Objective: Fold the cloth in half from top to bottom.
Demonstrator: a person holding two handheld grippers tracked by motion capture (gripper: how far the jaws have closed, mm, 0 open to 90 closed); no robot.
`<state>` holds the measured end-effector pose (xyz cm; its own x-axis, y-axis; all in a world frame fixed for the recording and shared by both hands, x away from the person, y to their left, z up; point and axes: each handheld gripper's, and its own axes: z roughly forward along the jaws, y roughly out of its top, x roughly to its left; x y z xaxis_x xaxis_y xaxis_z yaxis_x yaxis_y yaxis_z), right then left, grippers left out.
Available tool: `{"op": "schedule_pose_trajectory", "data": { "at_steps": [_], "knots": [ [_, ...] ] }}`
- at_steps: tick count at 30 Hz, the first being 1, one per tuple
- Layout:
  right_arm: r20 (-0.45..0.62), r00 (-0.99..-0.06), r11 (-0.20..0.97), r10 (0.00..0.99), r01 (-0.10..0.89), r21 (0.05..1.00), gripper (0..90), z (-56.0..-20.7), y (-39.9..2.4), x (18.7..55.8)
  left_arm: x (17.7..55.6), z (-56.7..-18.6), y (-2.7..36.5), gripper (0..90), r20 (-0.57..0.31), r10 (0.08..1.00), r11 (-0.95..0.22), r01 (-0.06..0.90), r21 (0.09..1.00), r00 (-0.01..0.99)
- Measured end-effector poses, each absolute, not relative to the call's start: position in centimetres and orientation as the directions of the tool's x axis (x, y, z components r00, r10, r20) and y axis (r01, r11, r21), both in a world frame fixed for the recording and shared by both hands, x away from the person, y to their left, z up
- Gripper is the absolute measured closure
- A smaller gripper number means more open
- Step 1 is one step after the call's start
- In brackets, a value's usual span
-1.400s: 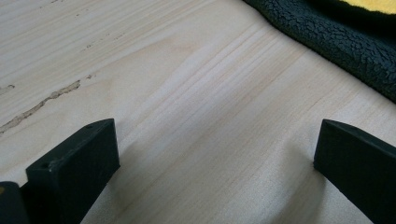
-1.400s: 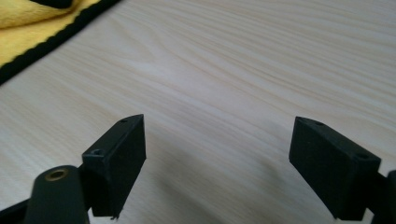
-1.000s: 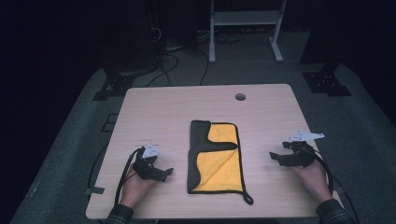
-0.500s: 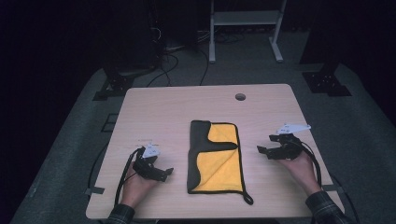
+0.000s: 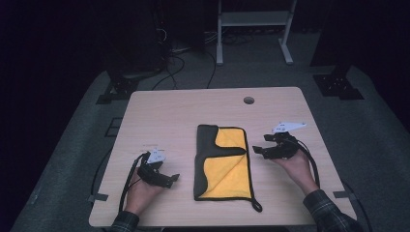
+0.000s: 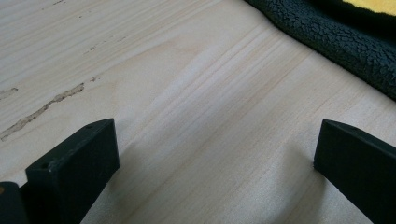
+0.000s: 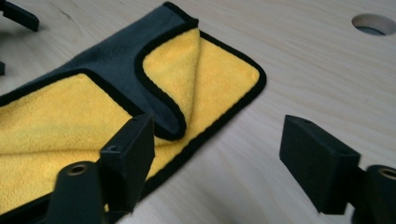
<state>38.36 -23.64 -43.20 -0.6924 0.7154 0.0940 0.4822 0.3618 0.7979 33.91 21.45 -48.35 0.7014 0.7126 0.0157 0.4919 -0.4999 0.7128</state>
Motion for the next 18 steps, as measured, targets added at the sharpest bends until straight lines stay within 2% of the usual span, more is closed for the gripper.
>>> {"op": "schedule_pose_trajectory", "data": {
  "at_steps": [4,12,18],
  "knots": [
    [0.094,-0.703,0.372,0.705,0.480,0.794,26.5,-43.0,-23.0,38.8,34.0,-48.3,21.5,0.0,0.016,0.711,-0.502,0.491,0.713,0.703],
    [0.090,-0.728,0.385,0.679,0.458,0.802,32.3,-42.7,-21.3,39.5,34.2,-48.4,21.4,0.0,0.014,0.710,-0.501,0.490,0.713,0.704],
    [0.088,-0.753,0.397,0.652,0.438,0.807,42.7,-42.7,-19.6,40.2,34.2,-48.4,21.4,0.0,0.013,0.710,-0.499,0.490,0.715,0.704]
  ]
}}
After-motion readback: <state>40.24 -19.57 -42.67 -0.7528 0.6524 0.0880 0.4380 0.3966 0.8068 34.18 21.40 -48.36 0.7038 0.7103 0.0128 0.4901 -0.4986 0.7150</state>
